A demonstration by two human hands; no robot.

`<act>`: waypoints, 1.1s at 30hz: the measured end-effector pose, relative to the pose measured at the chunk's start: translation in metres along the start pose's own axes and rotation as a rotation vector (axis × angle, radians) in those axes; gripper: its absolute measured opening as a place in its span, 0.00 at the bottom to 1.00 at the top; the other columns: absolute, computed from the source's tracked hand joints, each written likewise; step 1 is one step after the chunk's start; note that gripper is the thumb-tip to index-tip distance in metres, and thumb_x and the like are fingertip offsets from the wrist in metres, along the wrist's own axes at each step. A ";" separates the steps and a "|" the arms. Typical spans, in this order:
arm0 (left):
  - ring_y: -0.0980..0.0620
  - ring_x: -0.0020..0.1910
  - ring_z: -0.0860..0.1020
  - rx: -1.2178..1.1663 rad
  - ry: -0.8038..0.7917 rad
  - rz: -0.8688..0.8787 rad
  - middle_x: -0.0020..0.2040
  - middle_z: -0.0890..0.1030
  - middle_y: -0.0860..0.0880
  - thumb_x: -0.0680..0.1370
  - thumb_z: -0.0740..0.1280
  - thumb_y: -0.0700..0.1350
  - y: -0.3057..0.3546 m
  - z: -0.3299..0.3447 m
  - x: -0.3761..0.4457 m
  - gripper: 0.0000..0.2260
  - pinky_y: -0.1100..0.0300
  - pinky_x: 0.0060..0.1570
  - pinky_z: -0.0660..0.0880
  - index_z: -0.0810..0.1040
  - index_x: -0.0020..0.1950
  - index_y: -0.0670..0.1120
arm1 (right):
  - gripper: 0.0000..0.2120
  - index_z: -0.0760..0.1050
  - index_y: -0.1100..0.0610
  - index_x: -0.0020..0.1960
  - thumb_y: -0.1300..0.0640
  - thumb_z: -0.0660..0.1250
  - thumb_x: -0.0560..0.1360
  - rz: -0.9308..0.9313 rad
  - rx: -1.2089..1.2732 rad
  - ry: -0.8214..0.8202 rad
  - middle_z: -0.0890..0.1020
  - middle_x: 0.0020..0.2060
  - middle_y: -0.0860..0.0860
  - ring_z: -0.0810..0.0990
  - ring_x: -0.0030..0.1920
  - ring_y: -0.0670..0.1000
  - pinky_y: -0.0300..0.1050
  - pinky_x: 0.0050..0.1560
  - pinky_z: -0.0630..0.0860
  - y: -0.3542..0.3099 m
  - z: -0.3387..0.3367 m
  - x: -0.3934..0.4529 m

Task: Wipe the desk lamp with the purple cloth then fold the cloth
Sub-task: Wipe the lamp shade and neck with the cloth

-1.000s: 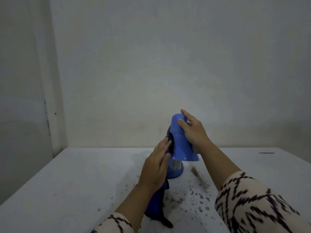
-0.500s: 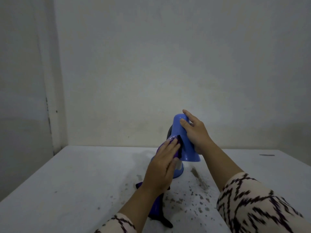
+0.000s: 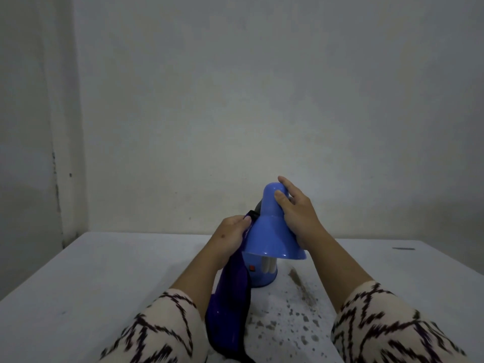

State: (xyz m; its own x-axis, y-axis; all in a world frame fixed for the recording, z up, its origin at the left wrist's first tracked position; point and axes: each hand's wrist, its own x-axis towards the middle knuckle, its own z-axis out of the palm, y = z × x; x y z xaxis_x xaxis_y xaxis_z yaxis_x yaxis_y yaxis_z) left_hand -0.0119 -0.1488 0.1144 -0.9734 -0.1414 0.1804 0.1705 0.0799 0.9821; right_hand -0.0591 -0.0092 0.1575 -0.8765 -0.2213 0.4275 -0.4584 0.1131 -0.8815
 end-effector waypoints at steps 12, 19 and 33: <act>0.47 0.44 0.77 -0.037 0.052 0.196 0.45 0.81 0.44 0.80 0.58 0.47 0.017 0.009 0.008 0.14 0.51 0.47 0.75 0.79 0.48 0.40 | 0.21 0.64 0.43 0.70 0.51 0.61 0.78 0.043 0.053 -0.027 0.68 0.70 0.51 0.68 0.68 0.56 0.58 0.65 0.69 -0.001 -0.004 0.006; 0.53 0.62 0.74 0.170 0.023 0.345 0.65 0.75 0.50 0.81 0.56 0.45 0.017 0.015 -0.001 0.16 0.59 0.62 0.72 0.70 0.69 0.49 | 0.20 0.65 0.43 0.69 0.52 0.62 0.77 0.067 0.102 -0.024 0.70 0.68 0.53 0.70 0.65 0.56 0.58 0.63 0.72 0.000 -0.007 0.005; 0.65 0.70 0.53 0.640 -0.107 0.662 0.72 0.62 0.56 0.81 0.56 0.42 0.009 0.031 -0.026 0.17 0.69 0.69 0.54 0.67 0.70 0.47 | 0.19 0.67 0.44 0.68 0.54 0.61 0.78 0.087 0.110 -0.039 0.72 0.65 0.55 0.75 0.61 0.57 0.50 0.57 0.76 -0.007 -0.011 0.002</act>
State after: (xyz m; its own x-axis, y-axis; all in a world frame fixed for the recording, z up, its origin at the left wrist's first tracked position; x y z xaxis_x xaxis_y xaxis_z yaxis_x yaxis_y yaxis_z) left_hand 0.0099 -0.1139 0.1171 -0.7225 0.2168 0.6566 0.6103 0.6461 0.4583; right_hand -0.0595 0.0002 0.1672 -0.9048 -0.2528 0.3426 -0.3604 0.0266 -0.9324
